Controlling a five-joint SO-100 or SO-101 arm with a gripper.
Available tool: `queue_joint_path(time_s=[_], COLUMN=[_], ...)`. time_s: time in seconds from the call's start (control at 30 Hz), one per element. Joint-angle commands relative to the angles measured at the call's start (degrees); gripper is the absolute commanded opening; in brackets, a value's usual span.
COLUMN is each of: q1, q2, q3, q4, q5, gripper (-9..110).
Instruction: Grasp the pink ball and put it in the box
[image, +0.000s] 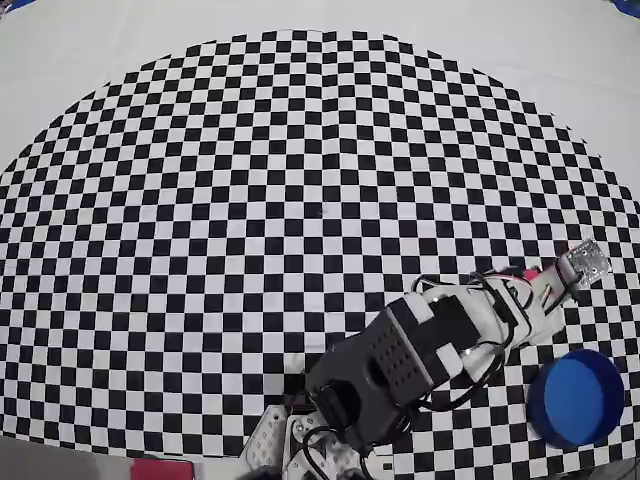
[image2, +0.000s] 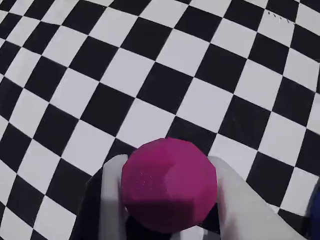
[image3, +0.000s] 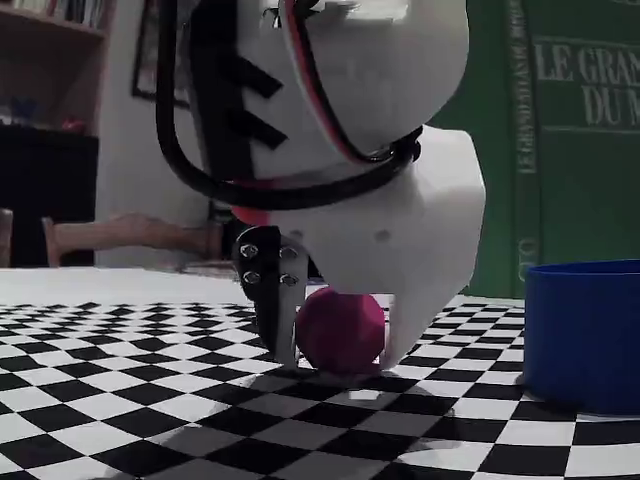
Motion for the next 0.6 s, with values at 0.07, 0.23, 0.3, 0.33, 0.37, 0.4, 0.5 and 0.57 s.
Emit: queue_joint_path(time_s=[0.07,0.23,0.3,0.33,0.37,0.4,0.5,0.57], q1=[0.88,1.32,1.49,1.58,1.67,1.76,2.11,2.46], q2=[6.42,8.96,10.02,10.55,11.16,11.87,13.54,14.68], q3=[-2.29,-2.20,-1.93,-1.76,-1.49,-1.14,-0.26,0.53], q4=[-0.44,-0.44,-0.44,-0.44,-0.44,-0.44,-0.44,-0.44], q5=[-0.44,-0.44,-0.44,-0.44,-0.44,-0.44,-0.44,-0.44], gripper=[0,0,0,0,0,0,0,0])
